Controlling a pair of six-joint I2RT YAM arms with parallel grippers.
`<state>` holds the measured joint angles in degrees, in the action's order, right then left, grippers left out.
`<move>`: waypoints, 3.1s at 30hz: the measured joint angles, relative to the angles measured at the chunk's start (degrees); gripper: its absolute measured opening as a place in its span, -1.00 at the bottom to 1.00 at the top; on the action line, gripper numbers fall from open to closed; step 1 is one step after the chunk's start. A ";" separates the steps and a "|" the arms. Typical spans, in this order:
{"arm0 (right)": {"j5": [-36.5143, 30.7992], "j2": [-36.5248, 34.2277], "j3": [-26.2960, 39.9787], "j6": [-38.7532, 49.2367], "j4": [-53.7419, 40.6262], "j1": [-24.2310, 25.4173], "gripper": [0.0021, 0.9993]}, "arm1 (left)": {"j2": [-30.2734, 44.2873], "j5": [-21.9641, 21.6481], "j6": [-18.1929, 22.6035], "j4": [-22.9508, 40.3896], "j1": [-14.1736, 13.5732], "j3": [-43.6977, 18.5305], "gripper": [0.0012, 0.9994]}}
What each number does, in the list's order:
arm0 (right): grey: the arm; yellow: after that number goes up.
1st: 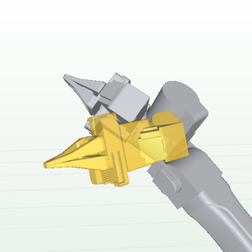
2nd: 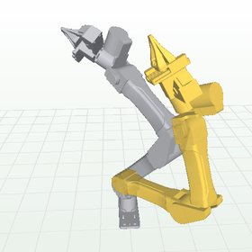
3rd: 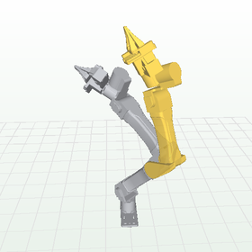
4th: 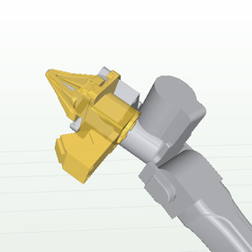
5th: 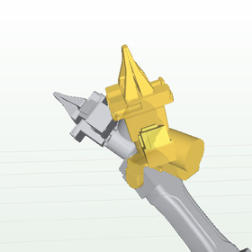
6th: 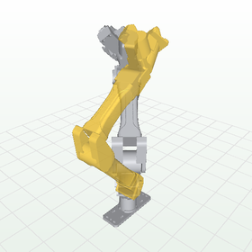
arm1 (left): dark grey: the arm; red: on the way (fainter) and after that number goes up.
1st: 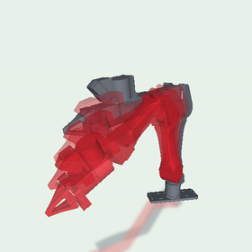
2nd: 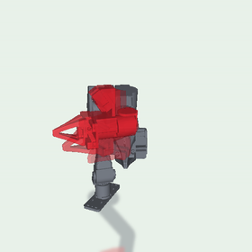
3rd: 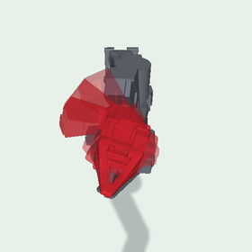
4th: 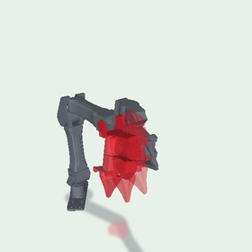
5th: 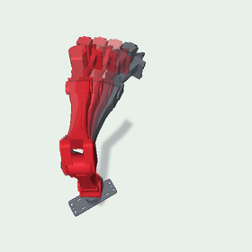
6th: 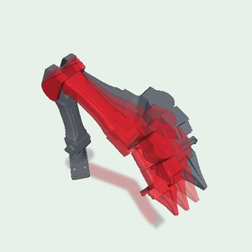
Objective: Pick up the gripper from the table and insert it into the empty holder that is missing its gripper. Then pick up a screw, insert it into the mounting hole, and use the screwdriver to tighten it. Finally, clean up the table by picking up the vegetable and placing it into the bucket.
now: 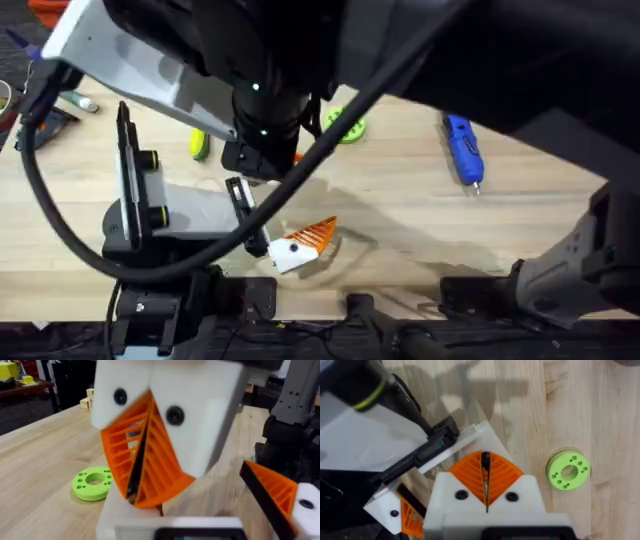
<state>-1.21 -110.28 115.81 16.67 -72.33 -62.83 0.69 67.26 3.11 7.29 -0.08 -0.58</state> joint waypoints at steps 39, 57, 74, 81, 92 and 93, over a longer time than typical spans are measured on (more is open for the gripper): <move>-9.19 20.04 -9.44 -23.26 0.38 15.89 0.81 | -0.07 0.24 1.18 0.00 0.00 0.00 0.97; -10.36 32.96 -32.59 -33.71 0.68 36.00 0.81 | -0.07 0.22 1.18 0.00 0.00 0.00 0.98; -11.41 26.62 -36.29 -35.99 3.64 49.48 0.90 | -0.06 0.24 1.20 0.00 0.00 0.00 0.98; -10.65 26.62 -43.79 -34.82 9.27 49.51 0.97 | -0.07 0.23 1.20 0.00 0.00 0.00 0.98; -9.88 26.62 -43.91 -34.38 9.92 49.51 0.97 | -0.06 0.24 1.20 0.00 0.00 0.00 0.97; -9.88 26.64 -43.91 -34.38 9.92 49.53 0.98 | -0.06 0.24 1.20 0.00 0.00 0.00 0.98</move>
<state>-11.09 -83.64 71.90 -17.72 -62.41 -13.30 0.62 67.50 4.32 7.29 -0.08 -0.58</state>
